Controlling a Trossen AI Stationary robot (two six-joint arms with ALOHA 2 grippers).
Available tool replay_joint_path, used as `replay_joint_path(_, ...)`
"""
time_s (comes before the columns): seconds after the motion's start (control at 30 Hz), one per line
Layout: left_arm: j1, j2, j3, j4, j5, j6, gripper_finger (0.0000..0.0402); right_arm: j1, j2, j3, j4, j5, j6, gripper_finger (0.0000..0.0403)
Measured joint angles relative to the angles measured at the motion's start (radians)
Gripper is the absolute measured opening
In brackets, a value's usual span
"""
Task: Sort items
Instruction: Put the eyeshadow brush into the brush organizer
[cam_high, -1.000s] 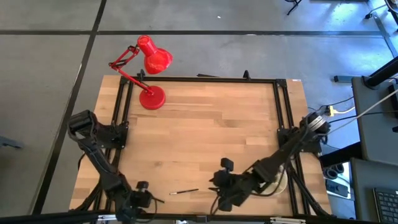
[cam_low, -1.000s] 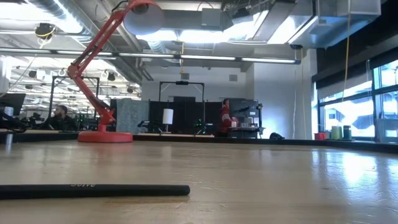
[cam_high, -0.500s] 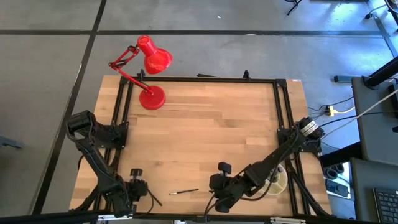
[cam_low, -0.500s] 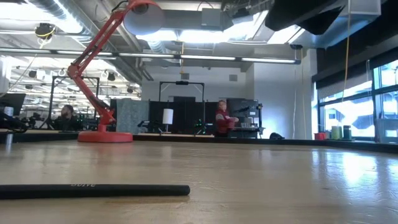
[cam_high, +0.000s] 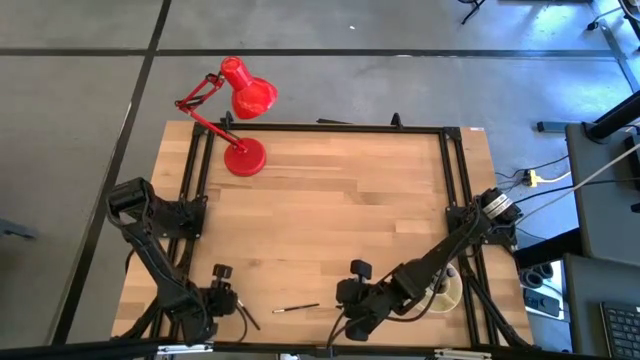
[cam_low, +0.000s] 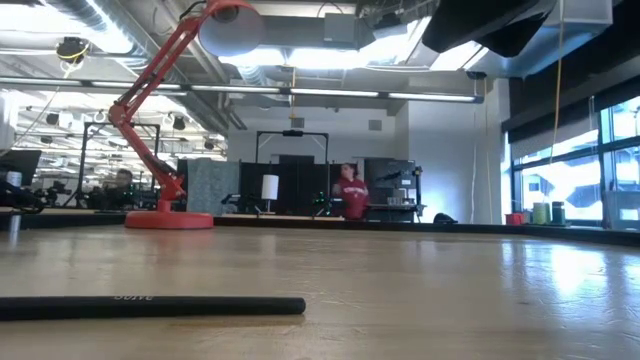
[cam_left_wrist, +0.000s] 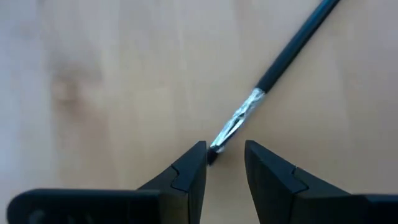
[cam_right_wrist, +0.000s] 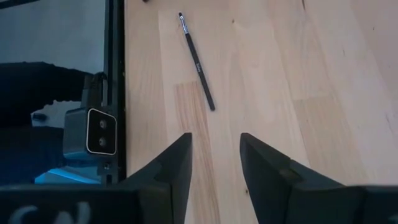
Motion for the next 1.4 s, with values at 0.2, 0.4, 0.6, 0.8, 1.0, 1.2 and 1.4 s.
replay_joint_path(0.2, 0.001, 0.000, -0.007, -0.075, 0.002, -0.006, 0.0104, 0.000, 0.000, 0.000, 0.000, -0.009, 0.019, 0.0135)
replay_joint_path(0.4, 0.000, -0.001, -0.061, -0.033, 0.003, -0.034, 0.0088, 0.000, 0.000, 0.000, 0.000, -0.027, 0.023, 0.0135)
replay_joint_path(0.6, -0.001, 0.001, -0.068, 0.040, -0.014, 0.052, 0.0053, 0.000, 0.000, 0.000, 0.000, -0.035, 0.030, 0.0135)
replay_joint_path(0.8, 0.001, 0.002, -0.068, 0.058, -0.015, 0.058, 0.0030, 0.000, 0.000, 0.000, 0.000, -0.034, 0.030, 0.0135)
replay_joint_path(1.0, 0.001, 0.004, -0.069, 0.093, -0.040, 0.066, 0.0004, 0.003, 0.000, 0.000, 0.001, -0.034, 0.030, 0.0135)
replay_joint_path(1.2, 0.012, 0.010, -0.022, 0.067, -0.258, 0.106, 0.0002, 0.003, 0.013, 0.000, 0.047, 0.077, 0.075, 0.0135)
replay_joint_path(1.4, 0.077, 0.010, 0.089, 0.092, -0.416, 0.477, 0.0002, -0.047, 0.093, 0.000, 0.281, 0.036, 0.052, 0.0135)
